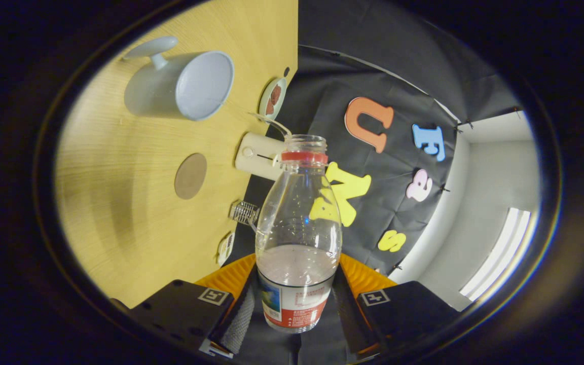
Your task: Take the bottle from table, then pour the juice into the cup, finally place the bottle on the coaster
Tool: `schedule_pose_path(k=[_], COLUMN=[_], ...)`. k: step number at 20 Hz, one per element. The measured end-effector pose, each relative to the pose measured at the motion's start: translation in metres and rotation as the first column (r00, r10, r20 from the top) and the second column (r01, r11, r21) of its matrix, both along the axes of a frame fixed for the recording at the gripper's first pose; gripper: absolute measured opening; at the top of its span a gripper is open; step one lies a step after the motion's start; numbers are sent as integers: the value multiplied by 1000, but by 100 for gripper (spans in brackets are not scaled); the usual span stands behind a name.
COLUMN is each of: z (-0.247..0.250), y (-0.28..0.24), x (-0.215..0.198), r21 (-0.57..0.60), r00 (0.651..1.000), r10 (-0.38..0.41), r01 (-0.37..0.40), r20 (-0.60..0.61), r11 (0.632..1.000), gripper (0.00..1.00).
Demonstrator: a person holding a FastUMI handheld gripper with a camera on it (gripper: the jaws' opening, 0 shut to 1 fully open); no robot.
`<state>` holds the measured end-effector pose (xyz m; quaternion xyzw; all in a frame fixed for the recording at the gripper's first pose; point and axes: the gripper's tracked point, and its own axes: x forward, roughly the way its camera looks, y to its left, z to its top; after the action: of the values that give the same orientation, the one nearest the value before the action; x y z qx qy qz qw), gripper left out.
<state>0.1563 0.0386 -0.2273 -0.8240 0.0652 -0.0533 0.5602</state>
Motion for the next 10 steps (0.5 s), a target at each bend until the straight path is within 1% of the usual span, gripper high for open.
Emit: schedule_pose_path(k=[10], z=[8], y=[13], x=[-6], r21=[-46], r00=[1000], r10=[18], r01=[-18], r20=[2], r11=[999], gripper=[79])
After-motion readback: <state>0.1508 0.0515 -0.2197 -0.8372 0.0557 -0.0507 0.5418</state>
